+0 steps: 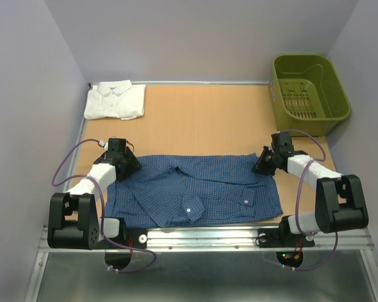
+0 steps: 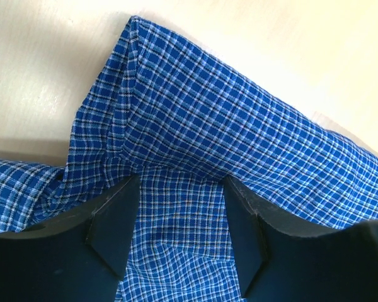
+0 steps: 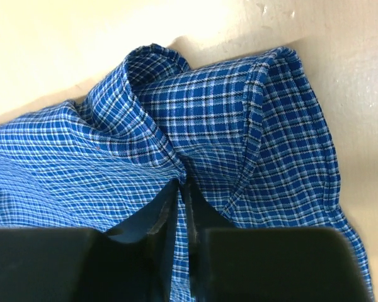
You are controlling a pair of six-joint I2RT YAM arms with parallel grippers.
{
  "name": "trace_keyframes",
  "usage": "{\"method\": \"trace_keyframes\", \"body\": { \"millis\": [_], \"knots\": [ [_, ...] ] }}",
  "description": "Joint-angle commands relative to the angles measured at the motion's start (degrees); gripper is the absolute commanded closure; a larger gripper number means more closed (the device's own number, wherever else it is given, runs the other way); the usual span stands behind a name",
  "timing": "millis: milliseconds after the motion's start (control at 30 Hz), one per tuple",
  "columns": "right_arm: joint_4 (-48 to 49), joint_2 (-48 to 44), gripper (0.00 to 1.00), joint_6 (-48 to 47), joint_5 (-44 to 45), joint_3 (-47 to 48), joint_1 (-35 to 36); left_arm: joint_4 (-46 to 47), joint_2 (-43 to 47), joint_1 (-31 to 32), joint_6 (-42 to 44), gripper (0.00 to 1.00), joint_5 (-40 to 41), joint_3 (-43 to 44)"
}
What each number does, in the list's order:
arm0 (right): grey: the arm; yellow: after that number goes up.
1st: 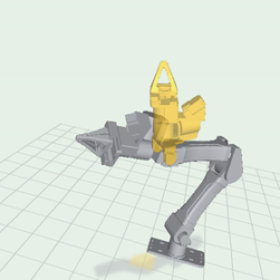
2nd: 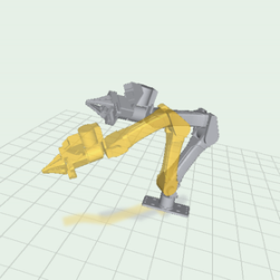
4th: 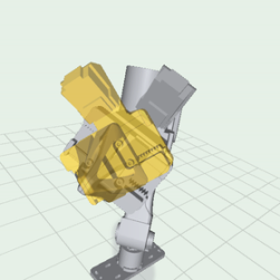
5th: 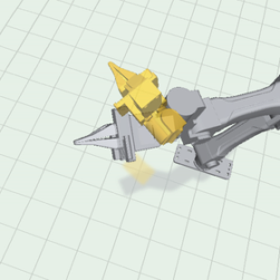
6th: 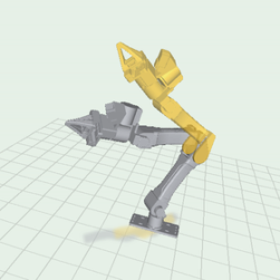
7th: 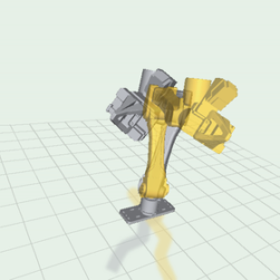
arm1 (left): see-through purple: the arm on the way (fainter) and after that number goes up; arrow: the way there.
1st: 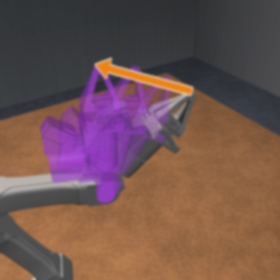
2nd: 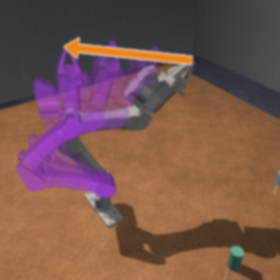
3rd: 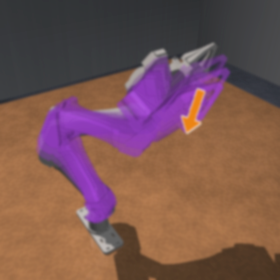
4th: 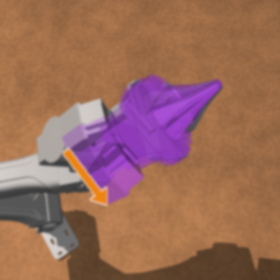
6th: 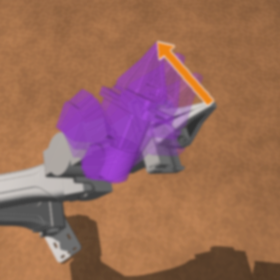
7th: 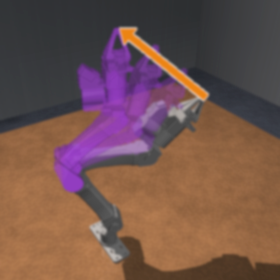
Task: Fold and stack the long sleeve shirts
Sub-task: Fold the shirt
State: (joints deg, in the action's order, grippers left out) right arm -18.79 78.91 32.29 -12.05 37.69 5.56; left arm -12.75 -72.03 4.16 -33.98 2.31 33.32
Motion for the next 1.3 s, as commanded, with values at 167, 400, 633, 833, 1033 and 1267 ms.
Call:
{"method": "trace_keyframes", "body": {
  "millis": [167,400,633,833,1033,1267],
  "knots": [
    [-0.3,-0.6,0.98,-3.7,8.0,3.4,-0.6,-1.9,-1.2,0.4,-0.5,0.34,2.4,1.0],
    [-4.1,-0.9,0.98,-5.9,13.7,8.8,-0.5,-2.5,-1.7,0.4,-0.5,0.34,2.8,1.1],
    [-7.6,-4.6,0.96,-6.2,19.3,6.1,-0.6,-2.6,-1.0,0.4,-0.7,0.34,3.3,1.1],
    [-7.9,-5.8,0.60,-2.1,16.5,5.7,-0.6,-2.4,-0.4,0.5,-0.6,0.34,2.8,1.0],
    [-7.9,-9.1,0.52,5.7,12.5,3.3,-0.6,-1.7,0.1,0.7,-0.5,0.34,1.9,0.8],
    [-8.0,-9.7,0.50,10.4,8.6,-2.9,-0.6,-1.6,0.5,0.8,-0.5,0.34,1.9,0.7]
  ]
}}
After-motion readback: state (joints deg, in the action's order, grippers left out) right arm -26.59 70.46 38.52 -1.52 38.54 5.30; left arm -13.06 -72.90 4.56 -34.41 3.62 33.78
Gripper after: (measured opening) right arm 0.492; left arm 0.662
